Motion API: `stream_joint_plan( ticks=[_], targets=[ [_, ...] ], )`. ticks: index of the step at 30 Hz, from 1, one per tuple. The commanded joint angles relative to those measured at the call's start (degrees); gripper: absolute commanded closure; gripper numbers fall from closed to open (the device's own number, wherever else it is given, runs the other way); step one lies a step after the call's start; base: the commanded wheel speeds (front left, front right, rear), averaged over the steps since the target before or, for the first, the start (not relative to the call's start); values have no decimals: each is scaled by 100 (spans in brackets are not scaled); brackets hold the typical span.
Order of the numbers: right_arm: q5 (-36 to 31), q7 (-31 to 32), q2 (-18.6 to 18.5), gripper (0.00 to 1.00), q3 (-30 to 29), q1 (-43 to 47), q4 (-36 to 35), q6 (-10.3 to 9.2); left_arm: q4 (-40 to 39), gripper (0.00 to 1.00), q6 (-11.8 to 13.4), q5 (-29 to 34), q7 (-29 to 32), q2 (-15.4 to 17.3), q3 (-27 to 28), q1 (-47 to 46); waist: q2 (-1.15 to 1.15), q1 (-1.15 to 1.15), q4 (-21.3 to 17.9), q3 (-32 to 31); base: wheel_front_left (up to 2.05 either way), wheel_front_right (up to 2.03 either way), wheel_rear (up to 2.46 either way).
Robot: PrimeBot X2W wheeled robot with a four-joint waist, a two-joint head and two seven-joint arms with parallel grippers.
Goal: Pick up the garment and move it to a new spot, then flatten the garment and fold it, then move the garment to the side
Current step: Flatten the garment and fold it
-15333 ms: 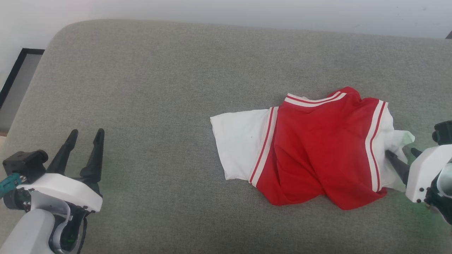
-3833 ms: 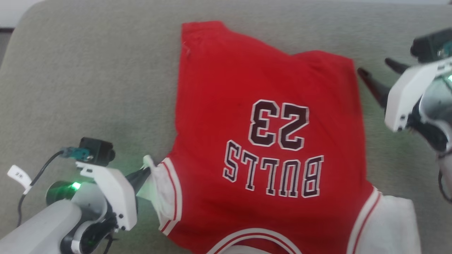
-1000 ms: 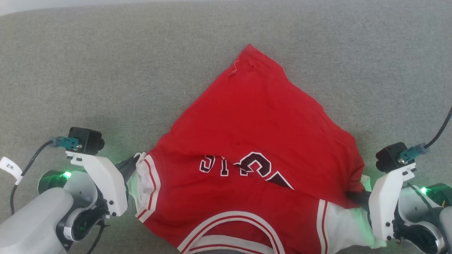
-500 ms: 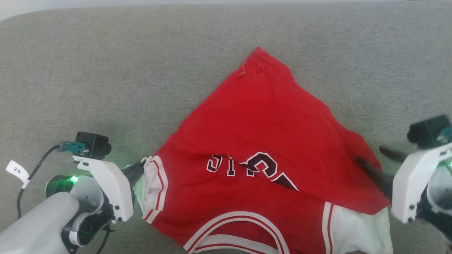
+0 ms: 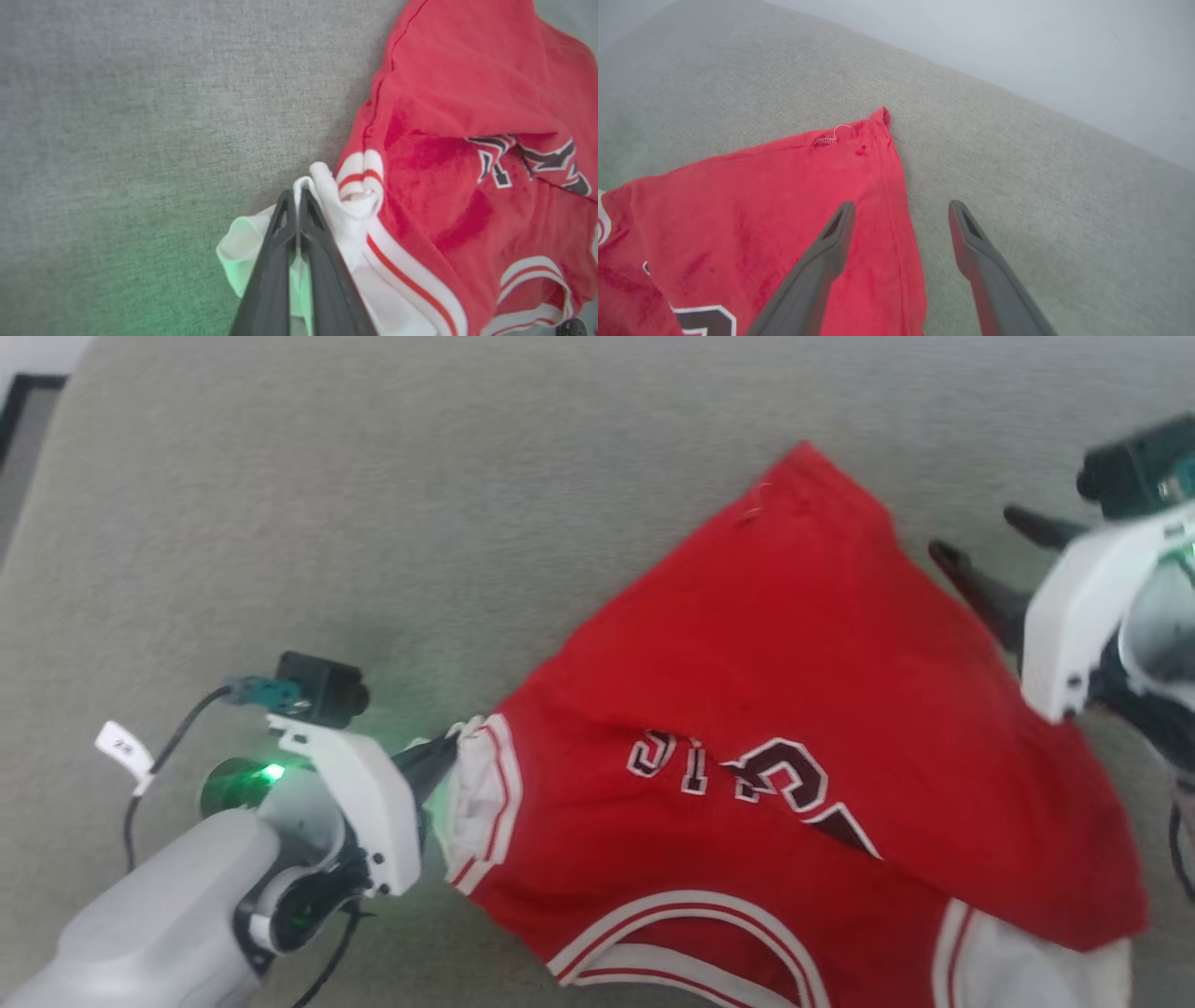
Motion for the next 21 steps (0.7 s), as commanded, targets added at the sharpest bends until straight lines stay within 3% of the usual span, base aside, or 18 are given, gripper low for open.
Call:
stream_joint_plan(
  ticks=[1, 11, 21],
  targets=[
    [86, -80, -12, 0, 136, -327, 295, -2, 70, 100, -73, 64, 9, -106, -50, -142, 0, 0, 299, 155, 0, 0, 0],
    [235, 84, -247, 0, 1113, -1832, 2176, -2, 606, 100, -449, 169, -48, -725, -219, -528, 0, 0, 1022, 438, 0, 0, 0],
    [806, 1355, -157, 0, 2195, -2422, 3880, -1, 1289, 100, -821, 138, -168, -1148, -283, -739, 0, 0, 1348, 586, 0, 0, 0]
  ],
)
